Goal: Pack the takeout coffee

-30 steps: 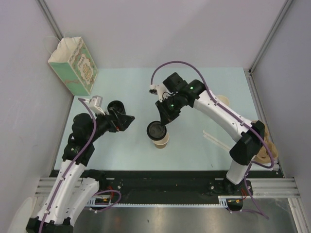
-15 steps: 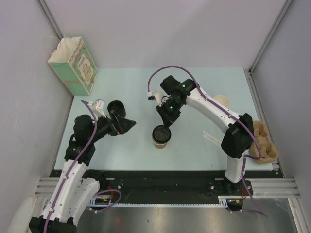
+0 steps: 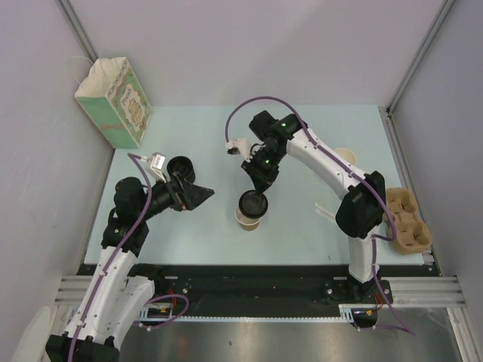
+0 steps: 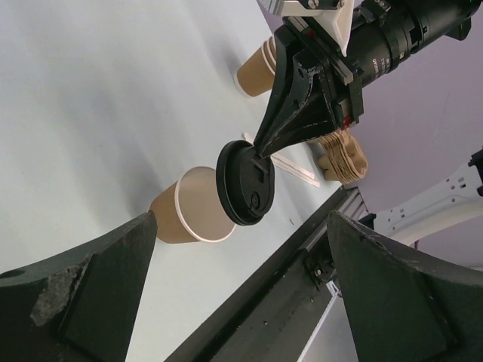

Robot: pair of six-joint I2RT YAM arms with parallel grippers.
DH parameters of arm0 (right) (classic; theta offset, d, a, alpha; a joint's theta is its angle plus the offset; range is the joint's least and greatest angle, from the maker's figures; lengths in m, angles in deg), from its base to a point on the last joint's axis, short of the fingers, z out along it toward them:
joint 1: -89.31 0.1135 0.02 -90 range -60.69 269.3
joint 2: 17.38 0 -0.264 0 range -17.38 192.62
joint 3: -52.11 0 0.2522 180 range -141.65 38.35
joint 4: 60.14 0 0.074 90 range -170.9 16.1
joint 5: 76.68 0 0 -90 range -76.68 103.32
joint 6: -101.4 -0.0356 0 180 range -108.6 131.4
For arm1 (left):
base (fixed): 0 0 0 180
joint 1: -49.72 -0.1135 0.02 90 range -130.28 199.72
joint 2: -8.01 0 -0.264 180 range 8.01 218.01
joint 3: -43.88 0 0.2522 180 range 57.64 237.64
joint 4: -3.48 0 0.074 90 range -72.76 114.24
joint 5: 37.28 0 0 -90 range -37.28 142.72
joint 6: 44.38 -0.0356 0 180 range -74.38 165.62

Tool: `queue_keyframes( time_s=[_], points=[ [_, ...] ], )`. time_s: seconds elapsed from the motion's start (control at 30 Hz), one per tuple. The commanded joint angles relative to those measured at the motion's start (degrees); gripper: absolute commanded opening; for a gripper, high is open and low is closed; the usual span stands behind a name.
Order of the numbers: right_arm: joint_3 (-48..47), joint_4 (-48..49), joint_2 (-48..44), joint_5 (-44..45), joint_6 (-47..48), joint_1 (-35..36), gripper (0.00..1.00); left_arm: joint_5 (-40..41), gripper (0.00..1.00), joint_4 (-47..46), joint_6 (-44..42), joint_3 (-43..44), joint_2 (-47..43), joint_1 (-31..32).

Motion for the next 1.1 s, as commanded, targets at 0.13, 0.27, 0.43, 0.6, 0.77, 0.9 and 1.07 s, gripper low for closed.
queue_keyframes(
  time_s=[0.13, 0.27, 0.43, 0.6, 0.77, 0.9, 1.07],
  points=[
    [-5.39, -4.61, 1.03, -3.09, 8.67, 0.40, 0.00, -3.81, 1.00, -4.55, 0.71, 0.52, 0.65, -0.93],
    [-6.89, -6.53, 2.87, -2.84, 10.68, 1.01, 0.00, -5.39, 0.99, -4.72, 0.71, 0.00, 0.38, -1.46],
    [-9.61, -9.43, 6.47, -1.35, 11.39, 2.15, 0.00, -7.51, 1.00, -7.97, 3.17, -2.11, 0.21, -2.60],
    [-9.53, -10.84, 7.44, 0.77, 11.74, 3.64, 0.00, -7.86, 0.99, -7.36, 3.00, -1.76, 0.12, -2.96],
    [-9.35, -11.90, 8.32, 2.35, 11.57, 4.26, 0.00, -7.95, 1.00, -7.62, 3.26, -2.73, -0.67, -2.96],
    [-9.53, -12.08, 8.58, 3.40, 11.22, 4.52, 0.00, -7.86, 1.00, -7.71, 3.26, -3.35, -1.46, -3.04],
    [-9.35, -12.16, 9.11, 4.46, 10.95, 4.70, 0.00, -7.95, 1.00, -7.71, 3.17, -3.70, -1.81, -3.04]
  ],
)
